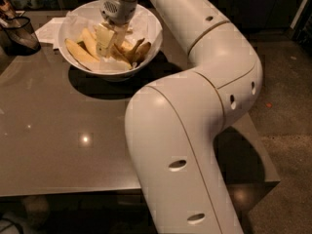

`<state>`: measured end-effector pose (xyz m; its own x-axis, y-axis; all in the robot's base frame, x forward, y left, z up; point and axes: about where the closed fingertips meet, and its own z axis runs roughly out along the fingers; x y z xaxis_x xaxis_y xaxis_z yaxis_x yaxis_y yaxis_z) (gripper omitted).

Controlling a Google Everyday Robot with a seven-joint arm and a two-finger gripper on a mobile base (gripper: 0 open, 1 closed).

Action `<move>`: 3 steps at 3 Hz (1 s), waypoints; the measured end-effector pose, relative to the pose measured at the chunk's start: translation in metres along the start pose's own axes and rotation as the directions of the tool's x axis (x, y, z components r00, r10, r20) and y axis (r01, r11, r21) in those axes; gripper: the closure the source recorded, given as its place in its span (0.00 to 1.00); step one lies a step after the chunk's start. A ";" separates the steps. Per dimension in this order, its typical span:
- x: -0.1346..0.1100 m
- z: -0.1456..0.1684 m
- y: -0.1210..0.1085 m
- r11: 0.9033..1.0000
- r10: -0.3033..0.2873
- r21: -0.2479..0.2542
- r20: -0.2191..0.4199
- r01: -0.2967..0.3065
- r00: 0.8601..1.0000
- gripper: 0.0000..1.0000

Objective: Pick banana from white bowl

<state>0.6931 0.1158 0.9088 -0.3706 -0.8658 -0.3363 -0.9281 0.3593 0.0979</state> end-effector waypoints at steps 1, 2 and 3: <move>0.002 0.007 -0.003 1.000 0.023 -0.019 0.001 -0.023 1.000 0.38; 0.004 0.013 -0.006 0.998 0.043 -0.035 0.002 -0.043 0.999 0.32; 0.004 0.013 -0.006 0.998 0.044 -0.036 0.002 -0.044 0.999 0.50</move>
Offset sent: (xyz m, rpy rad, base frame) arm -0.0156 -0.0280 -0.0143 -0.0546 0.1657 -0.0129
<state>0.6973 0.1148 0.8942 -0.4107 -0.8484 -0.3340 -0.9118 0.3838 0.1461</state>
